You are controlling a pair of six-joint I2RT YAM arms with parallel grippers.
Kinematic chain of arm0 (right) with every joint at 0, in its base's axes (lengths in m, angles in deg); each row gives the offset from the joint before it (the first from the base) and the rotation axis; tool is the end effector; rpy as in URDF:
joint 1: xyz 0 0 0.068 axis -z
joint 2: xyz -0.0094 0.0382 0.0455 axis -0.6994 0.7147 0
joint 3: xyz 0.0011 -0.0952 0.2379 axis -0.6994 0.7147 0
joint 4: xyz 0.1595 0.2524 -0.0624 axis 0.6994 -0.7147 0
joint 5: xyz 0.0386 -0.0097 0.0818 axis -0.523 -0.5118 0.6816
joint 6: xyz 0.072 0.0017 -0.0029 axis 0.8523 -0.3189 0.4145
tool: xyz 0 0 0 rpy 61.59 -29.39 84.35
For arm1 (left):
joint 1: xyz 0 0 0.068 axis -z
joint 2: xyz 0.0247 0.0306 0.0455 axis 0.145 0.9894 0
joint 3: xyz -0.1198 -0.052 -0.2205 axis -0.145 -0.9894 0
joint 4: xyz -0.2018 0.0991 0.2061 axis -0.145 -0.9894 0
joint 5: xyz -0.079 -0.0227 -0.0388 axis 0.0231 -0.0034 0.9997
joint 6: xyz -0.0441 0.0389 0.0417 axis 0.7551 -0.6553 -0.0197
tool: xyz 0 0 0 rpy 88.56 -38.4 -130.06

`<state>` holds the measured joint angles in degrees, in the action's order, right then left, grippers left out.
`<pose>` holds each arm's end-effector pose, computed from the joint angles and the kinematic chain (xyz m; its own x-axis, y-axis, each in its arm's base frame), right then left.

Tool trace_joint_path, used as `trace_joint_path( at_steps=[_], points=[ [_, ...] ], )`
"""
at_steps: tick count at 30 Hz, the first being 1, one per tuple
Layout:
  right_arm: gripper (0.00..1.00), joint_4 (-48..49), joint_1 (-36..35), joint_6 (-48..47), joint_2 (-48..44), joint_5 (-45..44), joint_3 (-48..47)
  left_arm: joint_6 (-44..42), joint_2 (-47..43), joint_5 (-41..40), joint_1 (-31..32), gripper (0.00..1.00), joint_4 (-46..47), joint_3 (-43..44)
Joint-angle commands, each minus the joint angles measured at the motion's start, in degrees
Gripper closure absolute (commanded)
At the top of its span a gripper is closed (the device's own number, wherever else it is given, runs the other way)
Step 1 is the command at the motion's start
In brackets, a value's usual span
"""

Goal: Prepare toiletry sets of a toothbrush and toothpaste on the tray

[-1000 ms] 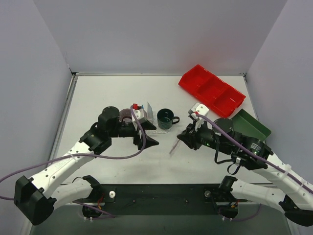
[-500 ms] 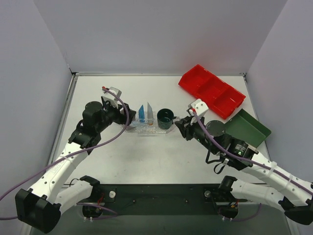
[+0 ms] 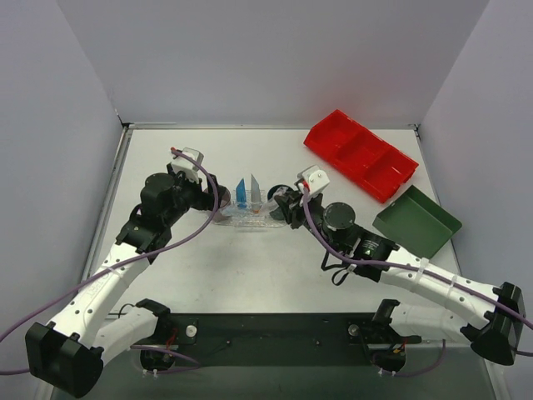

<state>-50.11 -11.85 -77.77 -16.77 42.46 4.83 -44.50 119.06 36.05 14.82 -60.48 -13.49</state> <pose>0.1869 0.2552 0.3417 0.0452 0.1705 -0.9843 -0.6899 0.7180 0.0927 0.2808 -0.1241 0.3028 -0.2867 -0.0250 -0.9577 0.4109 0.8999 -0.1464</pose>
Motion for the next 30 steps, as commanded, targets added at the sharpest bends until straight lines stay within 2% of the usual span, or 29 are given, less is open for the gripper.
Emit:
trace_joint_path(
  at_steps=[1,30],
  points=[
    [1.0,9.8,-0.5,-0.9,2.6,-0.5,-1.1,-0.7,-1.0,-0.8,-0.1,0.15,1.0,0.5],
    [1.0,13.9,-0.1,-3.0,13.6,-2.8,-3.1,-1.0,-0.2,-0.8,-0.1,0.15,0.5,0.7]
  ],
)
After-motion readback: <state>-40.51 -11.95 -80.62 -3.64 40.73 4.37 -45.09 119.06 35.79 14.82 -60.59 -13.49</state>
